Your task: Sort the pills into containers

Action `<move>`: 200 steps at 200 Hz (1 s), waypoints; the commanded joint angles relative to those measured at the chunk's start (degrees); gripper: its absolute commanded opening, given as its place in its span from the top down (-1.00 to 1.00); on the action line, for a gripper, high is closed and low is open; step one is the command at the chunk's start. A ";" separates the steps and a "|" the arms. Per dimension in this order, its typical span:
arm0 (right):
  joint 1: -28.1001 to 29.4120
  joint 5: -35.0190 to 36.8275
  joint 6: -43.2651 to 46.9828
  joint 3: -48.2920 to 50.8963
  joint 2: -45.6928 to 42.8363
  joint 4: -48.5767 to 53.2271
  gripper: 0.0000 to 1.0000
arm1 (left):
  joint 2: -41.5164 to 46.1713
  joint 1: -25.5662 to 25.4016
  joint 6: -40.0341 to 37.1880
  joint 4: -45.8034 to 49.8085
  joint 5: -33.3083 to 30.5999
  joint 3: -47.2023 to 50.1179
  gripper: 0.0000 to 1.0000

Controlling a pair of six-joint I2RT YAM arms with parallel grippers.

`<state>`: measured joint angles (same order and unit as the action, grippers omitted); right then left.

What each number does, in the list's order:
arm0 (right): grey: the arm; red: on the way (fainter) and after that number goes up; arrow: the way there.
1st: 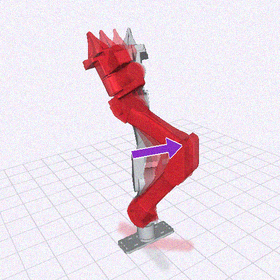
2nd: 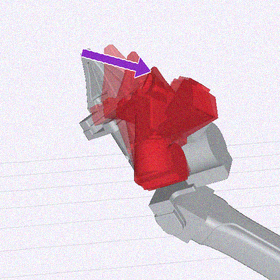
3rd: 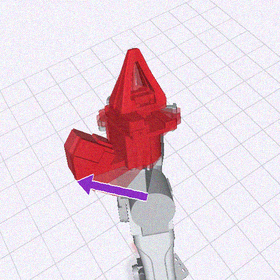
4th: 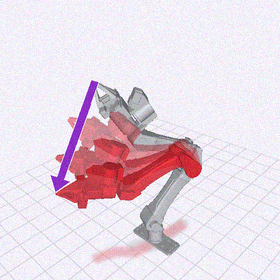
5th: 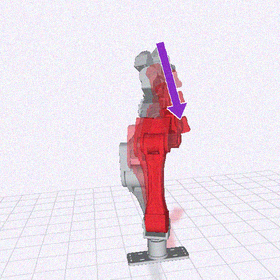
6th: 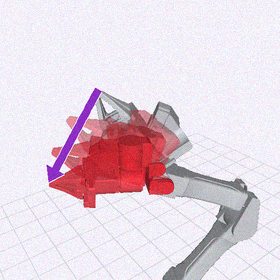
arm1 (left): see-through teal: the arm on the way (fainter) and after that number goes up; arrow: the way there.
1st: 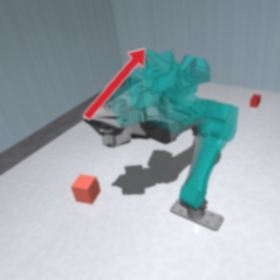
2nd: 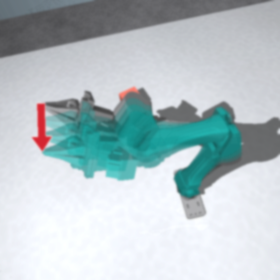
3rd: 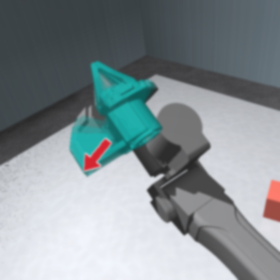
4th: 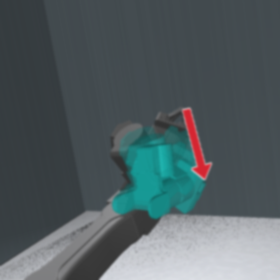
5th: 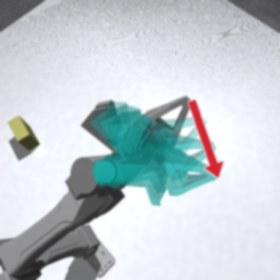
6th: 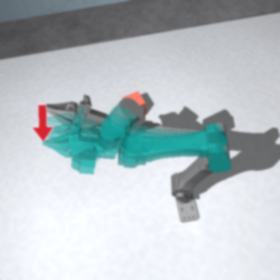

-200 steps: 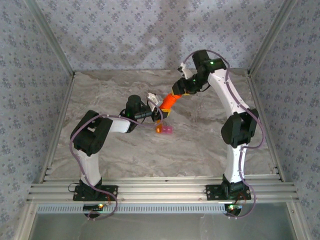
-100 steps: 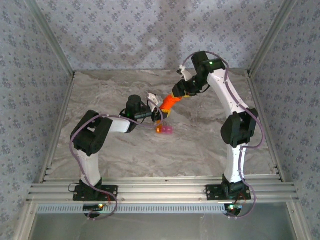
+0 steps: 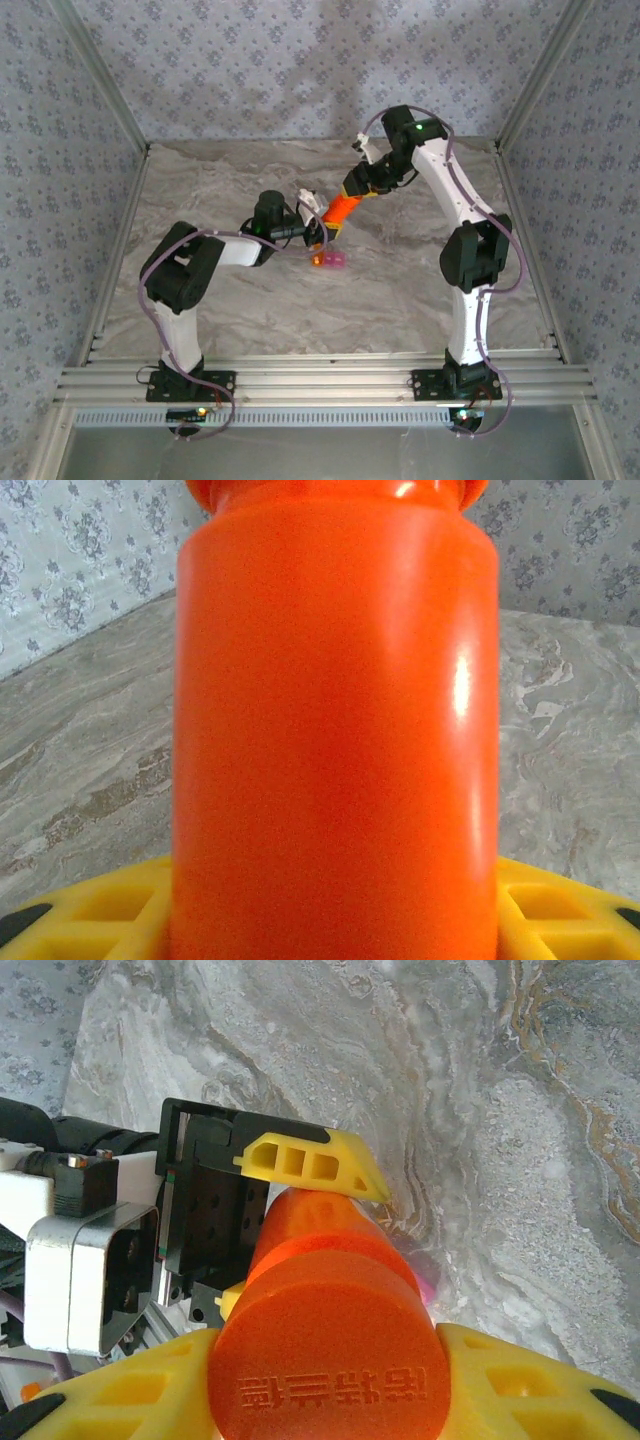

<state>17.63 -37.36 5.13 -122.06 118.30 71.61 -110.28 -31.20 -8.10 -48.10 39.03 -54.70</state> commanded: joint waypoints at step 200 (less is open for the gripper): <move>1.42 -7.52 -0.54 5.28 0.86 -1.21 0.10 | 4.98 0.16 1.25 -7.86 1.56 2.25 1.00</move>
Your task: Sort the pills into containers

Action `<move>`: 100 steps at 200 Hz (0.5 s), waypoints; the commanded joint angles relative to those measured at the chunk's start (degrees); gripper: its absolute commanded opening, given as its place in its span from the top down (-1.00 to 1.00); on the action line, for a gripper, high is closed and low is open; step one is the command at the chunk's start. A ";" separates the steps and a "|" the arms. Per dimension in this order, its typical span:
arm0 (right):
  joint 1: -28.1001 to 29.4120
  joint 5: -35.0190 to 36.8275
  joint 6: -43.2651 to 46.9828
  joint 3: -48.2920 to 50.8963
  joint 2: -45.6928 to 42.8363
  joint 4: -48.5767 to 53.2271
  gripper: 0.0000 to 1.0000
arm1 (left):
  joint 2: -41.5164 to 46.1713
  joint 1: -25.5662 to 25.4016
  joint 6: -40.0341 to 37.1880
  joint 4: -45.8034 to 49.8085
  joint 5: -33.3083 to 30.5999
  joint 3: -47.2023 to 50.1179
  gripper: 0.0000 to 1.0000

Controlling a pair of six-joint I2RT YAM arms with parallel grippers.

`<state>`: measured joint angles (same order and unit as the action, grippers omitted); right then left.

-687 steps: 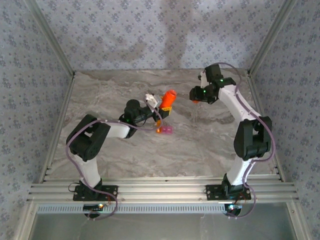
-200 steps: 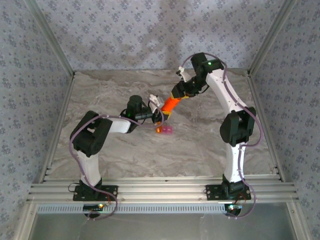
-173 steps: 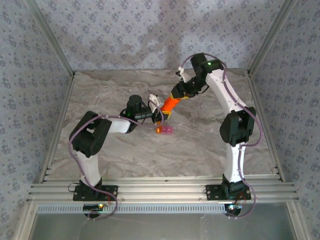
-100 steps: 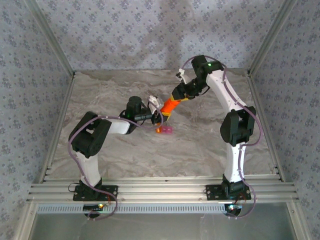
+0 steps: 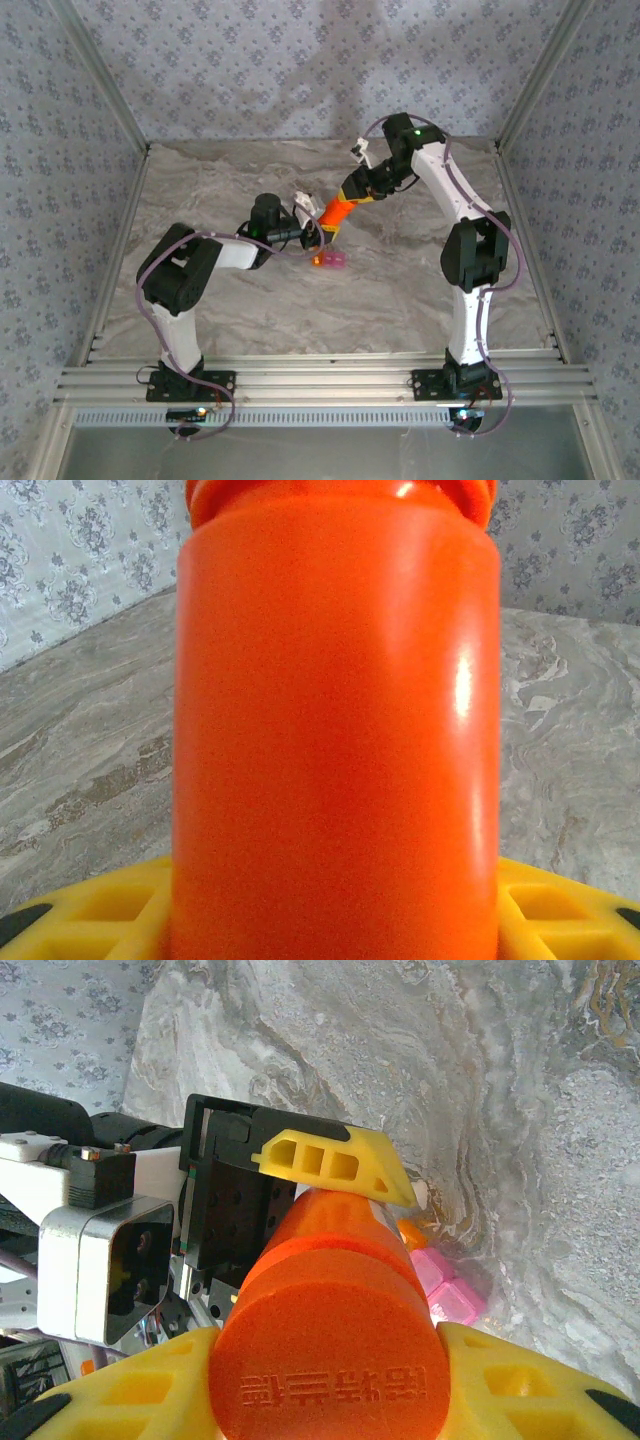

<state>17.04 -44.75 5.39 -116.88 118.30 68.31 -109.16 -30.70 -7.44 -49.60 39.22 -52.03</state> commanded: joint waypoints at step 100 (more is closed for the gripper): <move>6.04 1.49 -9.61 3.86 1.49 -5.21 0.10 | 4.57 -0.89 0.63 -8.08 -0.81 0.31 1.00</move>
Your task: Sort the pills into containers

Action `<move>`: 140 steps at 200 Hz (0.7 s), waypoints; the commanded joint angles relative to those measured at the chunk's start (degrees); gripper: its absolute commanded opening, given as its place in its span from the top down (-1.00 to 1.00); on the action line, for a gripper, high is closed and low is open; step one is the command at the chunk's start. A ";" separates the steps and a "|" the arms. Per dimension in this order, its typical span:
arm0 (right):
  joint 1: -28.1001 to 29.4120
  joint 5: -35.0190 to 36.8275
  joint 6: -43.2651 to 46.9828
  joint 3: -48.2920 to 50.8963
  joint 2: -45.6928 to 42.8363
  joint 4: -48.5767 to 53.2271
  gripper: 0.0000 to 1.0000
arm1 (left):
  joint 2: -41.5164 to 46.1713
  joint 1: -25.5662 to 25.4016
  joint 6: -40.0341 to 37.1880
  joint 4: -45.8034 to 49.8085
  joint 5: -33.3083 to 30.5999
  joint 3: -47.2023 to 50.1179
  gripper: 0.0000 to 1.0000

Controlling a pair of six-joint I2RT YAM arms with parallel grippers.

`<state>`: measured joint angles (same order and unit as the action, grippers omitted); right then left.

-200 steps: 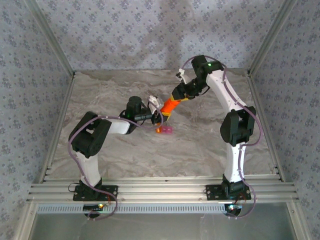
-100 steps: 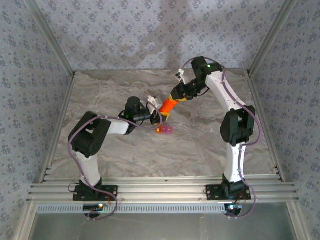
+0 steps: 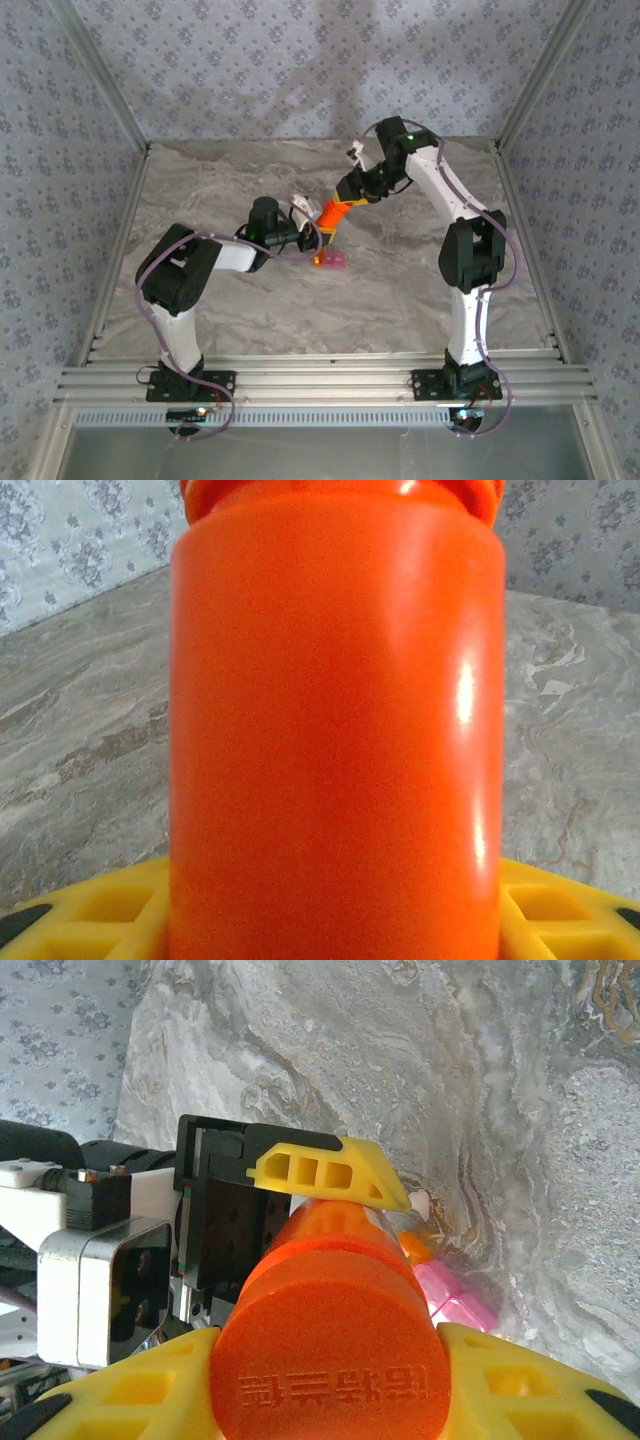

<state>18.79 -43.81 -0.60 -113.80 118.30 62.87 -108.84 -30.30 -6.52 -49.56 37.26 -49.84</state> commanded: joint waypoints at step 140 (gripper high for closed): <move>7.26 7.59 -3.20 -0.20 2.86 1.56 0.04 | 4.24 -1.69 0.11 -7.78 -2.68 -2.41 1.00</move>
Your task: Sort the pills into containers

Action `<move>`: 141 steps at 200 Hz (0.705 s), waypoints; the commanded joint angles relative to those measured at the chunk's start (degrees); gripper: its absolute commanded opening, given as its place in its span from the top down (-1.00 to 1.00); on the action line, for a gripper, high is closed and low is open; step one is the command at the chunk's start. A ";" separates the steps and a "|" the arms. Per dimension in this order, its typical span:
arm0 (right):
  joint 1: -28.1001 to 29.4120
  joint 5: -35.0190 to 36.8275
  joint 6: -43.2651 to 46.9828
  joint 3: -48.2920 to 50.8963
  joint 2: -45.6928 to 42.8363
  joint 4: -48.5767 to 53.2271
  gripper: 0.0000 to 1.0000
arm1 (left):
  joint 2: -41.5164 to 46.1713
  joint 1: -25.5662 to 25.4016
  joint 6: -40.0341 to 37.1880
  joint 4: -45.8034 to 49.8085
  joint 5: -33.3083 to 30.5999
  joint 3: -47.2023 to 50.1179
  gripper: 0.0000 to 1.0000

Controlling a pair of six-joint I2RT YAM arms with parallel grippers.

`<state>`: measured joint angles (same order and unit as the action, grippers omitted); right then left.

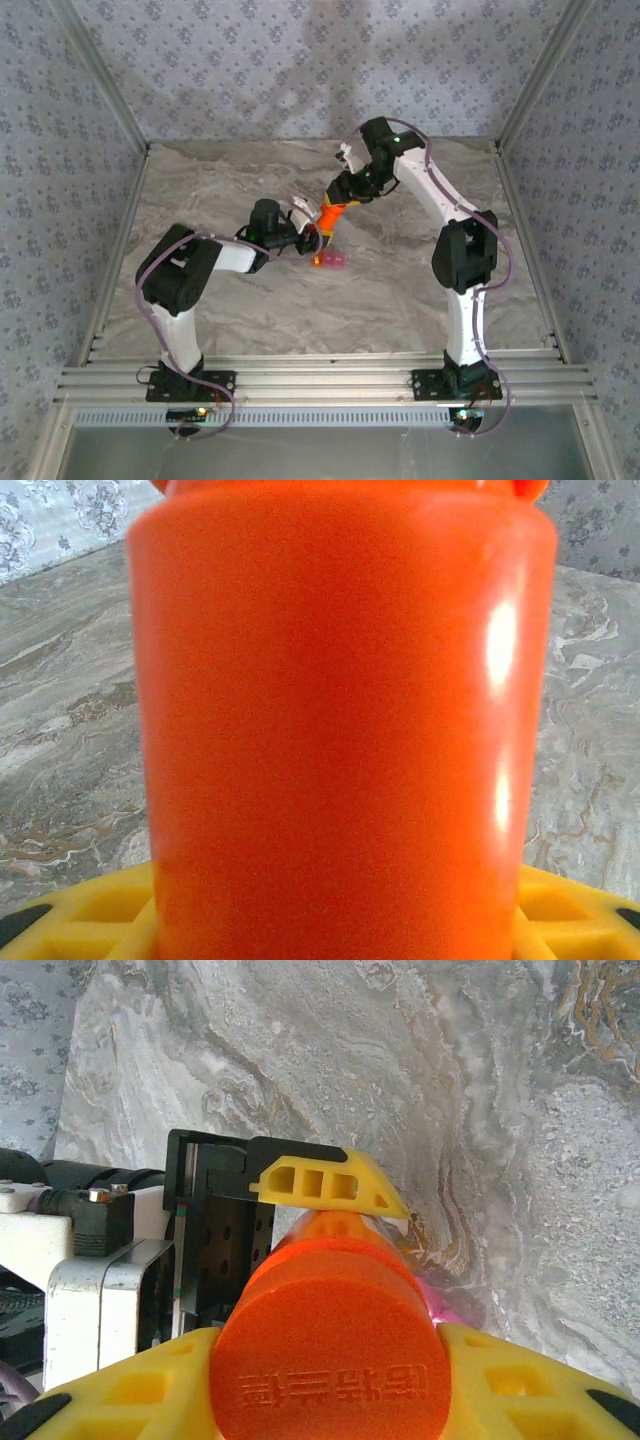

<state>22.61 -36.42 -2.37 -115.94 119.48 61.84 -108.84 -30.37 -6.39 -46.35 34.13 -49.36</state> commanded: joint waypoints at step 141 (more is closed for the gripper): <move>2.51 3.42 -8.29 -1.63 -3.06 -1.53 -0.28 | 4.68 -1.53 1.11 -12.82 -1.66 -1.78 1.00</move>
<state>24.64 -32.69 -8.47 -115.98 118.34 59.70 -107.90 -31.29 -5.93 -51.68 31.44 -49.39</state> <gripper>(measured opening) 0.623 0.531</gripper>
